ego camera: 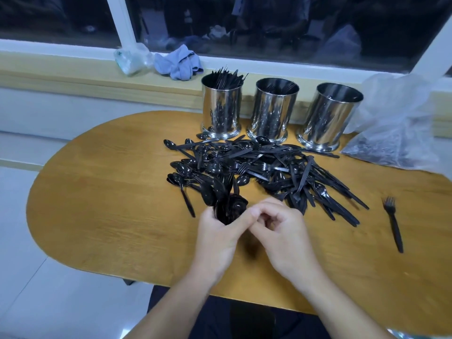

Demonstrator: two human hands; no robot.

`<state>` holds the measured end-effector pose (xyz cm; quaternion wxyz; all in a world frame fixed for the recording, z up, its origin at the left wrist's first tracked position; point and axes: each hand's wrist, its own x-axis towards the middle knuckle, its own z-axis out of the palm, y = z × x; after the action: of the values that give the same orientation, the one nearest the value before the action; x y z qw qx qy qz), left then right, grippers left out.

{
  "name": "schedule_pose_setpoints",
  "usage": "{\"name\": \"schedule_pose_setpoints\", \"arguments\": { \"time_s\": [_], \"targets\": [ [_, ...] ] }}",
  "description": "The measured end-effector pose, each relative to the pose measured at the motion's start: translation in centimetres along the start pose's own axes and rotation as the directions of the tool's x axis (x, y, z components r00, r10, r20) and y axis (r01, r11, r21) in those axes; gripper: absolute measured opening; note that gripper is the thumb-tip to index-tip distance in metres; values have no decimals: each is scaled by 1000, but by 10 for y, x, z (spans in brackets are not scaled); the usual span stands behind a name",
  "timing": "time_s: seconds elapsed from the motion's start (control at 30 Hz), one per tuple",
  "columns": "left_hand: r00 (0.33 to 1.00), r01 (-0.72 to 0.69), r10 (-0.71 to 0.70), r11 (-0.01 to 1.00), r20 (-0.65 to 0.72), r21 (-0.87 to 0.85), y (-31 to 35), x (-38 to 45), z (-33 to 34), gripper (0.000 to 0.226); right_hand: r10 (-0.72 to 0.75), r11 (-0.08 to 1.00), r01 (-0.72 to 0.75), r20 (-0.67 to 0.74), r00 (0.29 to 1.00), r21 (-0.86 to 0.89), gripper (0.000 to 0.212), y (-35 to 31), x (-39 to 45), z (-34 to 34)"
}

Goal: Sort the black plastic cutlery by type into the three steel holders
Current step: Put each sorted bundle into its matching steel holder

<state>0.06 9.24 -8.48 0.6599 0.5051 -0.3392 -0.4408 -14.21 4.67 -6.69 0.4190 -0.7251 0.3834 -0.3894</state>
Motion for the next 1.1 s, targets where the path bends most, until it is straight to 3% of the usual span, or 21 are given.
{"name": "schedule_pose_setpoints", "arguments": {
  "time_s": [0.13,0.23,0.33,0.37,0.43,0.53,0.6,0.8,0.93,1.03,1.1],
  "targets": [
    [1000,-3,3,1000,0,25,0,0,13,20,29,1000,-29,-9,1000,7,12,9,-8,-8],
    [997,-78,76,990,19,119,-4,5,12,22,99,993,-92,-87,991,79,22,13,-14,-17],
    [995,-101,99,987,22,122,-15,8,14,24,72,997,-67,-152,986,35,11,9,-19,-24],
    [995,-94,92,991,25,93,-18,7,17,23,45,999,-44,-159,986,11,16,5,-20,-25],
    [995,-68,65,997,73,42,-21,4,23,15,0,999,-6,-121,993,-50,51,-5,-20,-29],
    [985,-110,85,979,152,169,-23,-1,25,30,-33,978,35,15,999,-205,105,-19,-13,-35],
    [978,-147,104,958,179,248,-24,-1,23,39,-53,960,65,53,997,-274,112,-23,-7,-35],
    [985,-137,74,879,153,458,-15,1,23,37,-98,968,97,4,995,-231,59,-15,-1,-33],
    [981,-163,80,831,175,532,-16,0,20,33,-87,952,113,102,991,-286,57,-11,-2,-30],
    [966,-230,93,729,240,645,-22,-1,19,14,-96,943,100,29,995,-318,58,-11,-5,-25],
    [963,-254,95,627,252,736,-23,-1,20,18,-101,946,76,-63,993,-314,46,-9,-2,-21]
  ]
}}
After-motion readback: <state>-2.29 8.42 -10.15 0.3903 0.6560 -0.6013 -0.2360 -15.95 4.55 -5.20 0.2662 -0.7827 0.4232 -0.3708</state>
